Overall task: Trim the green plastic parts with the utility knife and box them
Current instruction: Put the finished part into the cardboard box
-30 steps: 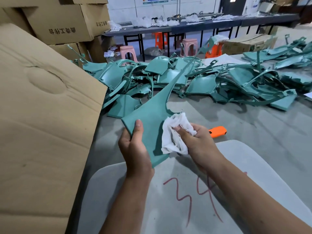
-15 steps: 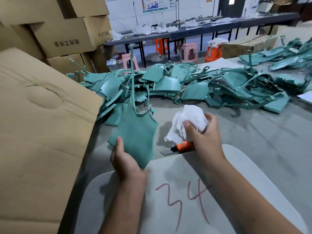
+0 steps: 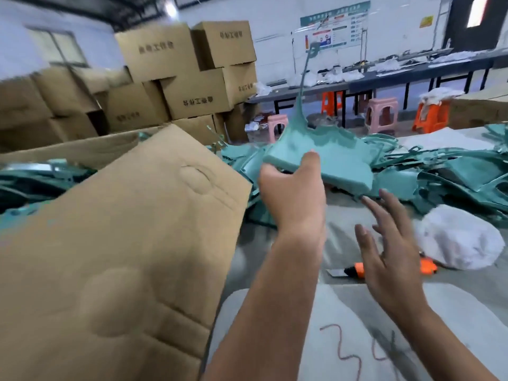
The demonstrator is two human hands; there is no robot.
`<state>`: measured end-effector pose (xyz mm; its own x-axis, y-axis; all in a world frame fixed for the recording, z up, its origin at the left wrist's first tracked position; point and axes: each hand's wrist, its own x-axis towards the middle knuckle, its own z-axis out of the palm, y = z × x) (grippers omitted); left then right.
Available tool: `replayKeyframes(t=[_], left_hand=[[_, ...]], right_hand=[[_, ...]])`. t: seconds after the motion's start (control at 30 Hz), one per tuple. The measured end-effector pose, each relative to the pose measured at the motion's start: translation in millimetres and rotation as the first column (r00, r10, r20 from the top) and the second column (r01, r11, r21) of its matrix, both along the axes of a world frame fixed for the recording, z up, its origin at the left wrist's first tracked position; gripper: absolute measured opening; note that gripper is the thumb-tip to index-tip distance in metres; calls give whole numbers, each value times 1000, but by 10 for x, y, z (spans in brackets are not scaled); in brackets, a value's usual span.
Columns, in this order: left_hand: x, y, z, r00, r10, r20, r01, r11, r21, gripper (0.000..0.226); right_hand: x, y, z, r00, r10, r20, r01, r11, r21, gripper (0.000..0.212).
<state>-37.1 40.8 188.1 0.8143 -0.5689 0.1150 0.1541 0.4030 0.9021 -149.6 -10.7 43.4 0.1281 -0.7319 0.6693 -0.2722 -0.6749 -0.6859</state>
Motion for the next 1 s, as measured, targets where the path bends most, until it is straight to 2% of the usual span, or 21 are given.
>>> replayKeyframes(t=[0.1, 0.17, 0.33, 0.5, 0.67, 0.73, 0.8, 0.9, 1.0], left_hand=[[304, 448, 530, 978, 80, 191, -74, 997, -38, 22], [550, 797, 814, 975, 138, 173, -125, 988, -88, 28], [1303, 1715, 1307, 944, 326, 52, -315, 936, -155, 13], [2021, 2305, 1464, 909, 396, -127, -405, 912, -56, 35], [2244, 2392, 1307, 823, 466, -324, -372, 874, 311, 36], [2215, 2349, 1313, 821, 485, -299, -356, 846, 396, 36], [2176, 2322, 1342, 837, 493, -239, -358, 823, 441, 22], [2189, 2283, 1378, 851, 507, -136, -432, 824, 366, 5], [2069, 2237, 1412, 808, 588, 13, -566, 771, 291, 31]], right_hand=[[414, 237, 382, 955, 281, 93, -277, 960, -48, 42], [741, 421, 692, 899, 423, 113, -416, 906, -80, 45], [1581, 892, 1366, 754, 650, 90, -640, 759, -120, 42], [2145, 1273, 1857, 749, 653, -116, -663, 734, -149, 39], [2475, 1453, 2117, 731, 601, -325, -662, 740, -119, 41], [2556, 1438, 2138, 702, 571, -426, -671, 730, -126, 37], [2605, 1405, 2127, 684, 515, -517, -658, 742, -132, 35], [2609, 1391, 2066, 699, 541, -468, -666, 731, -149, 49], [2627, 1381, 2031, 711, 570, -411, -677, 713, -183, 51]])
